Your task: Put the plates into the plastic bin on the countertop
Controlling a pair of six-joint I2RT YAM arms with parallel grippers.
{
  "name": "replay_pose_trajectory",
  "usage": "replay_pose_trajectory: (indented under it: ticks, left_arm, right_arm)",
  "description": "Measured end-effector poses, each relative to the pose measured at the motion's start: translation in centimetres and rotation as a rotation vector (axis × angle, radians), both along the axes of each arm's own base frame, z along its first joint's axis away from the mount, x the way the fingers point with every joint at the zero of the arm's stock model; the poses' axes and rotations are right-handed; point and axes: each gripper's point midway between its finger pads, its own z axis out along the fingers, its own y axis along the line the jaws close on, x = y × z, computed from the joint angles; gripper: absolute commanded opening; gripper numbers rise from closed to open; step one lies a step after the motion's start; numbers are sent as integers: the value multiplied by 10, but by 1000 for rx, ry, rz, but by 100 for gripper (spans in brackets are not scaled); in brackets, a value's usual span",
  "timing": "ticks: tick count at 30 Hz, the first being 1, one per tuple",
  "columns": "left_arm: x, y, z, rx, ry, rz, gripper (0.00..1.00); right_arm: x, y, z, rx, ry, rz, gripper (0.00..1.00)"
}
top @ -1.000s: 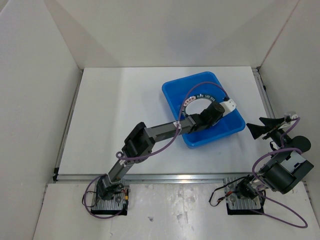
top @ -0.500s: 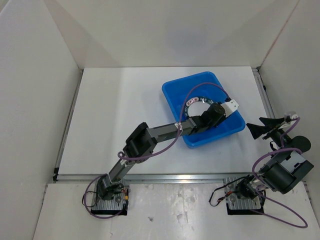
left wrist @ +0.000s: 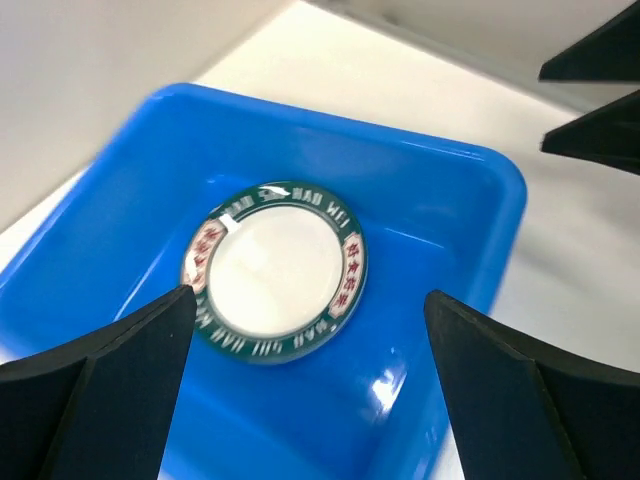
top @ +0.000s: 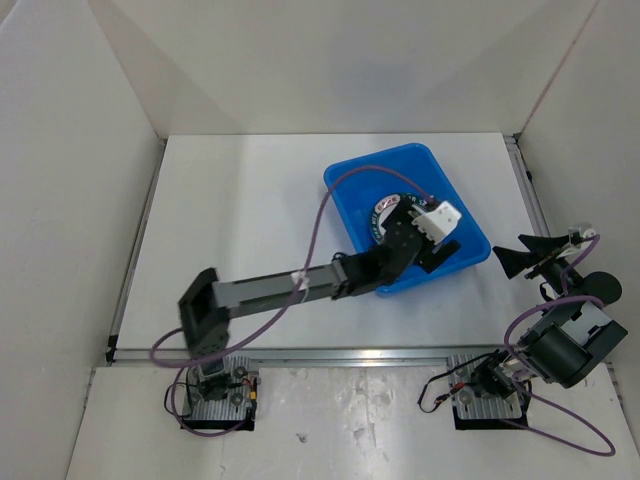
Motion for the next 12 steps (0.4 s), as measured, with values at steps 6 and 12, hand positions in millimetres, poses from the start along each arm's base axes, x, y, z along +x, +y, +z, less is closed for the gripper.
replay_pose_trajectory:
  ticks: [6,12]
  left_arm:
    - [-50,60,0,-66,-74,87,100]
    - [-63,112,-67,30,-13,148,100]
  right_arm:
    - [0,0,0,-1,0,-1,100]
    - [0,0,0,-1,-1,-1,100]
